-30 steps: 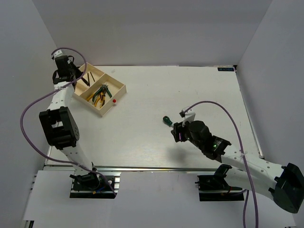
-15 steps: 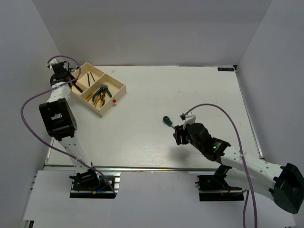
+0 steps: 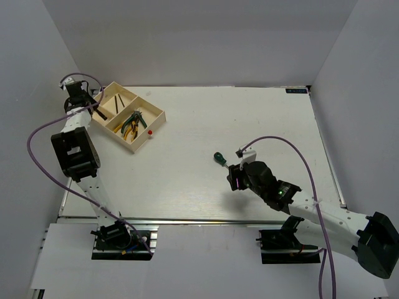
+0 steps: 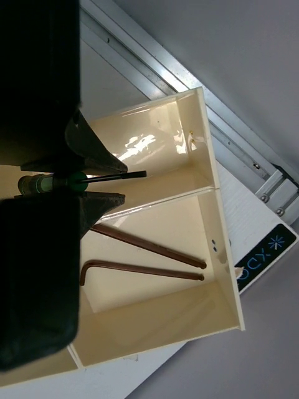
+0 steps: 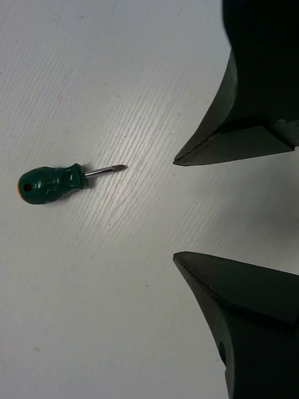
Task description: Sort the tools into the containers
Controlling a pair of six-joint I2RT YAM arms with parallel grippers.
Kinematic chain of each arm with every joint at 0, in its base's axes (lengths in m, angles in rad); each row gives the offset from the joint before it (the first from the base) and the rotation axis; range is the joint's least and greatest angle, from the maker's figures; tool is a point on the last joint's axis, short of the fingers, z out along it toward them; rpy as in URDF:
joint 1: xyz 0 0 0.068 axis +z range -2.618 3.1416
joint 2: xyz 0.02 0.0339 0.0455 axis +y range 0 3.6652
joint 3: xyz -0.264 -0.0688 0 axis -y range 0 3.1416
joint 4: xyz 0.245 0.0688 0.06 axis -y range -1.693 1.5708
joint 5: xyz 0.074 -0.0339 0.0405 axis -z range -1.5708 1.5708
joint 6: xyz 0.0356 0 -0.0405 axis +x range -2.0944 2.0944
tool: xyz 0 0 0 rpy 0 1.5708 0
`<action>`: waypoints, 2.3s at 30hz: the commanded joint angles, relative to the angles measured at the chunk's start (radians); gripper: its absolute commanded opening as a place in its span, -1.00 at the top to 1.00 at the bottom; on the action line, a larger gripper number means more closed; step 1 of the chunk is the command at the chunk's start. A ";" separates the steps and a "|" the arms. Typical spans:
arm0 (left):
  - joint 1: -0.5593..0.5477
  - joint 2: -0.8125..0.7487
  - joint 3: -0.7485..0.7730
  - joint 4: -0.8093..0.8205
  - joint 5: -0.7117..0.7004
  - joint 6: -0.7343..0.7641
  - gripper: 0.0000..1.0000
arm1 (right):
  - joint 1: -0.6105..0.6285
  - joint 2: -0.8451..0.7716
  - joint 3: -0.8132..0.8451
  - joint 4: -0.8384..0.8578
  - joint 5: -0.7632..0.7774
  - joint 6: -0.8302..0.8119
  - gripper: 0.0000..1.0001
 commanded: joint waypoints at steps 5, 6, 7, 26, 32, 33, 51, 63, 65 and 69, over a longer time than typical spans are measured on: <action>0.006 -0.034 -0.042 0.011 0.037 -0.006 0.54 | -0.001 -0.011 0.006 0.015 0.016 0.013 -0.27; 0.006 -0.045 -0.050 0.012 0.034 -0.006 0.43 | -0.001 -0.016 0.003 0.015 0.011 0.015 -0.28; 0.006 -0.049 -0.055 0.012 0.031 -0.008 0.36 | -0.004 -0.017 0.001 0.015 0.011 0.015 -0.28; -0.069 -0.426 -0.180 -0.021 0.215 -0.025 -0.83 | 0.004 -0.164 0.004 -0.120 0.069 0.073 -0.27; -0.216 -0.609 -0.303 -0.064 0.325 -0.009 -0.84 | -0.002 -0.224 0.010 -0.178 0.103 0.118 -0.27; -0.244 -0.624 -0.335 -0.073 0.334 -0.008 -0.84 | -0.004 -0.230 0.010 -0.181 0.105 0.133 -0.27; -0.884 -0.666 -0.592 -0.163 0.122 -0.095 -0.80 | 0.001 -0.305 -0.001 -0.255 0.140 0.248 -0.26; -1.146 -0.398 -0.472 -0.161 -0.116 -0.262 -0.85 | 0.001 -0.347 -0.028 -0.279 0.118 0.277 -0.26; -1.171 -0.373 -0.445 -0.172 -0.145 -0.296 -0.88 | 0.001 -0.355 -0.034 -0.276 0.112 0.283 -0.26; -1.214 -0.283 -0.366 -0.216 -0.208 -0.342 -0.91 | 0.001 -0.365 -0.047 -0.269 0.102 0.285 -0.25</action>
